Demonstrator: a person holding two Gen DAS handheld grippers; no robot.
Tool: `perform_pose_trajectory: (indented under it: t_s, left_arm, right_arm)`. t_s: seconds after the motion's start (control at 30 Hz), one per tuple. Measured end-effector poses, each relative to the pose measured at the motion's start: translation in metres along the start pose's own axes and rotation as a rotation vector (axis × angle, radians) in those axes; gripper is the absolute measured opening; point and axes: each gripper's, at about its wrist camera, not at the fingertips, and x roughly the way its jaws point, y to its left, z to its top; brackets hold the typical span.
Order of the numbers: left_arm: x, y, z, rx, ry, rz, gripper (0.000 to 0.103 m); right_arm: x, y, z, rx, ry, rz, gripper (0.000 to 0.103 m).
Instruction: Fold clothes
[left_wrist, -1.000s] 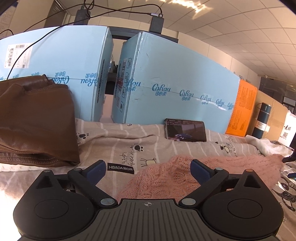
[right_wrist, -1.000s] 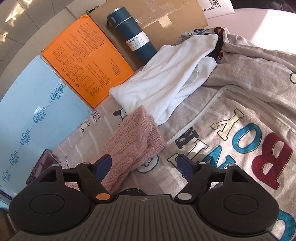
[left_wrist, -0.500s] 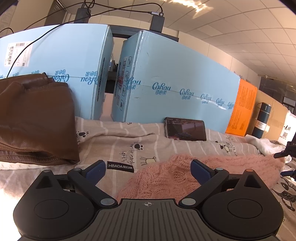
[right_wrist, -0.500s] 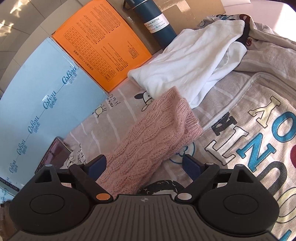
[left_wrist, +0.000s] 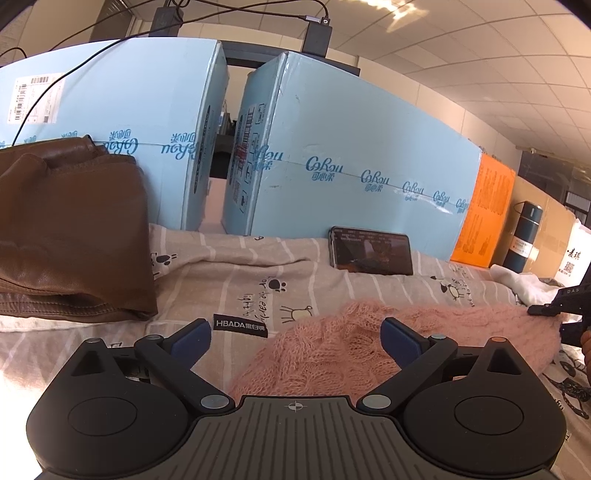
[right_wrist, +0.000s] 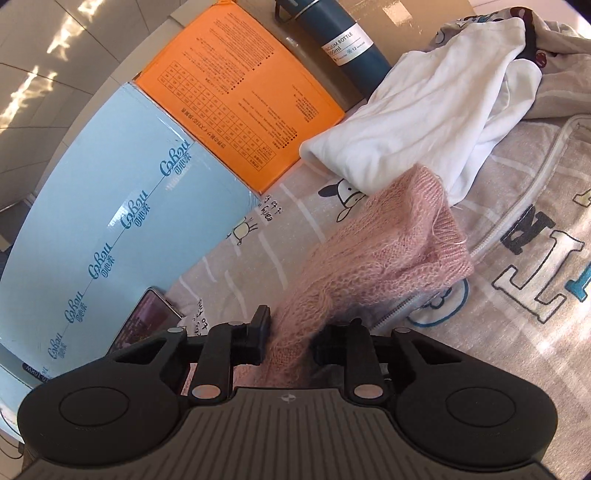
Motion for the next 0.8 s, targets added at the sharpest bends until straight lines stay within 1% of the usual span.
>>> perform_pose_trajectory:
  t_s: [0.03,0.07,0.13,0.17,0.23,0.27,0.33,0.4,0.43,0.5,0.57,0.67,0.8]
  left_arm:
    - [0.0,0.0,0.0,0.0,0.0,0.0,0.1]
    - [0.0,0.0,0.0,-0.001,0.0,-0.001,0.1]
    - [0.0,0.0,0.0,-0.001,-0.001,-0.001,0.1]
    - [-0.001,0.0,0.0,-0.001,-0.002,-0.001,0.1]
    - [-0.001,0.0,0.0,0.0,-0.004,-0.002,0.1]
    - [-0.002,-0.001,0.0,0.0,-0.005,-0.002,0.1]
    - [-0.002,-0.001,0.0,0.001,-0.007,-0.003,0.1]
    - [-0.002,-0.001,0.0,0.001,-0.007,-0.004,0.1]
    - [-0.002,-0.001,0.0,0.001,-0.007,-0.005,0.1]
    - [-0.001,-0.001,0.0,0.002,-0.008,-0.006,0.1]
    - [-0.001,-0.001,0.0,0.002,-0.009,-0.008,0.1]
    - [-0.002,-0.001,0.0,0.002,-0.01,-0.009,0.1]
    - [-0.002,-0.001,0.0,0.002,-0.009,-0.01,0.1]
  right_arm:
    - [-0.005,0.0,0.0,-0.011,-0.036,0.007,0.015]
    - [-0.01,0.003,0.0,-0.032,-0.073,0.01,0.013]
    - [-0.021,0.01,-0.004,-0.091,-0.148,0.01,0.013]
    - [-0.026,0.016,-0.006,-0.142,-0.187,-0.004,0.013]
    - [-0.028,0.029,-0.014,-0.267,-0.248,-0.053,0.013]
    - [-0.027,0.036,-0.019,-0.338,-0.266,-0.084,0.013]
    - [-0.025,0.051,-0.033,-0.488,-0.301,-0.116,0.013]
    - [-0.028,0.07,-0.053,-0.679,-0.346,-0.111,0.013]
    - [-0.029,0.077,-0.061,-0.755,-0.36,-0.104,0.013]
    - [-0.029,0.092,-0.082,-0.932,-0.367,-0.091,0.013]
    - [-0.025,0.103,-0.101,-1.082,-0.332,-0.077,0.013]
    - [-0.026,0.112,-0.121,-1.21,-0.284,-0.037,0.013]
    - [-0.027,0.118,-0.141,-1.342,-0.221,0.004,0.013]
